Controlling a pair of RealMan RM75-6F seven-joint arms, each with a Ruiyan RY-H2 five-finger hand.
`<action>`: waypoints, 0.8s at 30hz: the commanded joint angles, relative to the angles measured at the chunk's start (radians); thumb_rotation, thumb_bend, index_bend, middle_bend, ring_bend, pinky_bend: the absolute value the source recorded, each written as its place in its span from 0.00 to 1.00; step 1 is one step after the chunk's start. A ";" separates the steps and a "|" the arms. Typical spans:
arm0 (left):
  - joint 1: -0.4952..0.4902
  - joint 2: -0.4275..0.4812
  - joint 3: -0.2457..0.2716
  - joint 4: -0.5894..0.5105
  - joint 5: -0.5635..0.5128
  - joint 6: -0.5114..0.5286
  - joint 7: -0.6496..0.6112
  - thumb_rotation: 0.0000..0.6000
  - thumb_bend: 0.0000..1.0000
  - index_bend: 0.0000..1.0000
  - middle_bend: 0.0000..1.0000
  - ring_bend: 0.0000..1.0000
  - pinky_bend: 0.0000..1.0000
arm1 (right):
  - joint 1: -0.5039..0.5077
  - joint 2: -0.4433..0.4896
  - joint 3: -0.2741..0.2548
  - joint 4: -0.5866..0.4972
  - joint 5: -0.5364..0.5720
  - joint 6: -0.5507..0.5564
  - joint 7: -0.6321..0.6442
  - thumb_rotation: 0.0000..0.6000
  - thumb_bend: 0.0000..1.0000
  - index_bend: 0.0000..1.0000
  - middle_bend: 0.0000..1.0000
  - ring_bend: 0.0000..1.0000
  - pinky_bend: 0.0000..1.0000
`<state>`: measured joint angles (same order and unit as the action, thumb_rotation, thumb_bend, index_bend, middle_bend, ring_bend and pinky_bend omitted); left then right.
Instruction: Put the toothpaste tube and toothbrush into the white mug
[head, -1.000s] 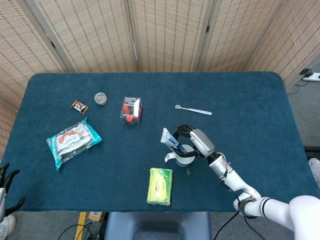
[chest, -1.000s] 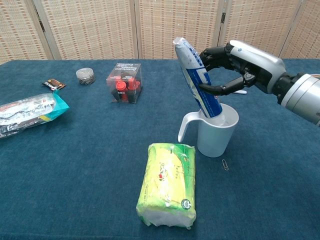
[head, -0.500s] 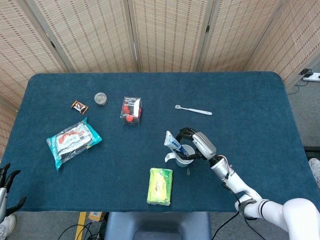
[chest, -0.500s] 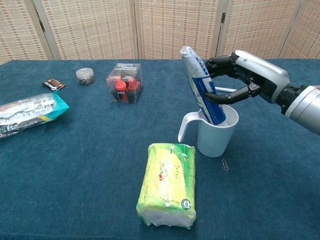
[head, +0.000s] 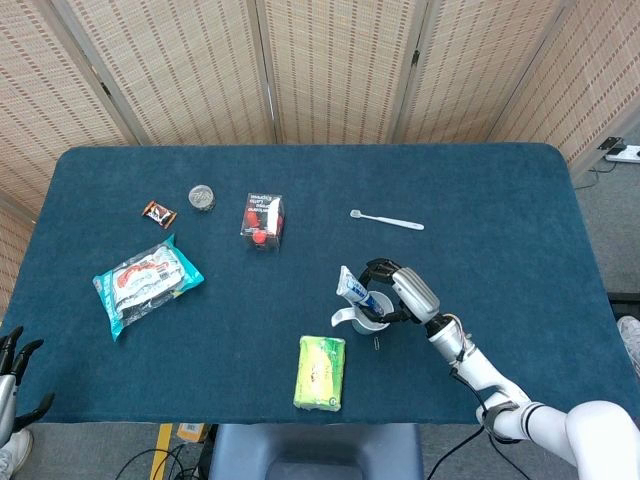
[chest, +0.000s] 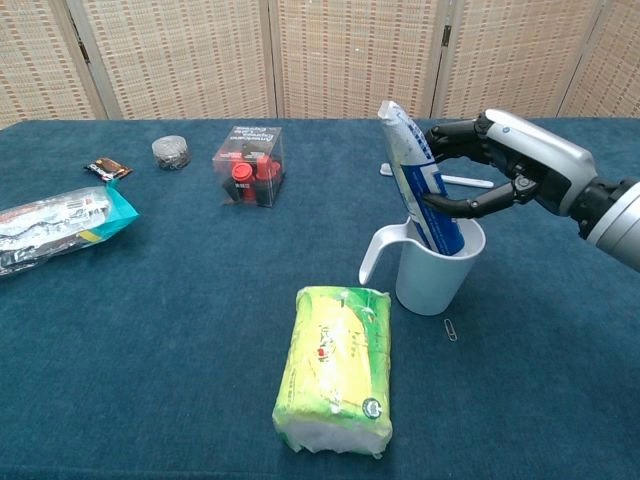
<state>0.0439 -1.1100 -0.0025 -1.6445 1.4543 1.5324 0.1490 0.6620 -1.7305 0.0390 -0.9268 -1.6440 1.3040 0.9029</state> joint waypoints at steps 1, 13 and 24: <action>0.000 0.001 0.000 0.000 0.000 0.001 0.000 1.00 0.31 0.19 0.04 0.04 0.13 | 0.000 -0.005 -0.001 0.008 0.000 0.001 0.007 1.00 0.28 0.44 0.50 0.35 0.23; 0.002 0.002 0.001 -0.002 -0.004 0.000 0.003 1.00 0.31 0.19 0.04 0.04 0.13 | 0.004 -0.018 -0.004 0.027 -0.005 0.006 0.024 1.00 0.26 0.31 0.46 0.34 0.23; -0.001 0.000 0.001 -0.001 -0.002 -0.003 0.005 1.00 0.31 0.19 0.04 0.04 0.13 | -0.007 0.001 -0.020 0.016 -0.021 0.031 0.014 1.00 0.26 0.29 0.46 0.34 0.23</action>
<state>0.0428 -1.1100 -0.0013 -1.6452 1.4525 1.5289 0.1537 0.6556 -1.7313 0.0202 -0.9089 -1.6637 1.3336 0.9184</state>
